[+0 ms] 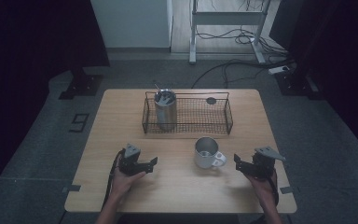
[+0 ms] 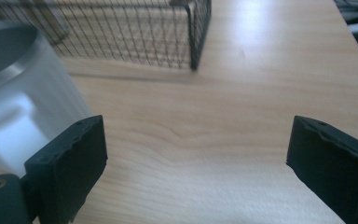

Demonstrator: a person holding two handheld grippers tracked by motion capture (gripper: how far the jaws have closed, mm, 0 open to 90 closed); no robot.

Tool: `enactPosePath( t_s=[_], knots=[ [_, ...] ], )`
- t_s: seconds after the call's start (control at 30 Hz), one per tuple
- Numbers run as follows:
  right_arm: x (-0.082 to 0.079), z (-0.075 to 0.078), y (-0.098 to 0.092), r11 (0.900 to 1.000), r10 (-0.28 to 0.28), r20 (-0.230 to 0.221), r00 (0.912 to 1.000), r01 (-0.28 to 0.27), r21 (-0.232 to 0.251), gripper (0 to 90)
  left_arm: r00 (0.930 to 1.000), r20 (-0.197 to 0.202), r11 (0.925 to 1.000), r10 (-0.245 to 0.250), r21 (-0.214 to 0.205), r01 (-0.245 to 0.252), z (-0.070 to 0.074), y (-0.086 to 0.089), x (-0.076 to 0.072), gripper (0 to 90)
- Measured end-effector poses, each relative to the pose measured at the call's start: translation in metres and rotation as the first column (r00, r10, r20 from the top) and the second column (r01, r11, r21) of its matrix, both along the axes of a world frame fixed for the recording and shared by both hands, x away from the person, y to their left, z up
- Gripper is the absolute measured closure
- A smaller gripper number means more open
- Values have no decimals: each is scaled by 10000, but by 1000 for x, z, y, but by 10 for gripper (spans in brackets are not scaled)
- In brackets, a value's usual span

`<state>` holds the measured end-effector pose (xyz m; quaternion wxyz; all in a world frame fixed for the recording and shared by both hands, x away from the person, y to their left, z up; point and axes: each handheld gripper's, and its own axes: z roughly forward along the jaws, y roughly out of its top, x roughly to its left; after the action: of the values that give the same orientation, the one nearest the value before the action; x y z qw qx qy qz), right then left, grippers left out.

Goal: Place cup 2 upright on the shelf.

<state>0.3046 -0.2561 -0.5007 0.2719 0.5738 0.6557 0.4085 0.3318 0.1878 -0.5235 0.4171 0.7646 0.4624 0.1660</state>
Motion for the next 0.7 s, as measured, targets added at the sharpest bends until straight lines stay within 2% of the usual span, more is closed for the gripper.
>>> enactPosePath(
  t_s=[0.17, 0.23, 0.33, 0.7],
  knots=[
    [2, 15, 13, 9994, 344, 413, 9986, -341, -94, 48, 10000, 11, 9998, -94, -149, 94, 2, 0, 1, 145],
    [3, 18, 18, 9985, 521, 493, 9974, -512, -192, 48, 10000, -7, 9996, -96, -256, 96, 3, 1, 2, 146],
    [6, 21, 24, 9969, 790, 542, 9954, -787, -80, 48, 9999, -65, 9995, -81, -306, 79, 3, 1, 3, 147],
    [6, 31, 45, 9819, 1861, 782, 9794, -1883, 221, 37, 9996, -139, 9992, -260, -297, 256, 1, -3, 3, 147]
  ],
)
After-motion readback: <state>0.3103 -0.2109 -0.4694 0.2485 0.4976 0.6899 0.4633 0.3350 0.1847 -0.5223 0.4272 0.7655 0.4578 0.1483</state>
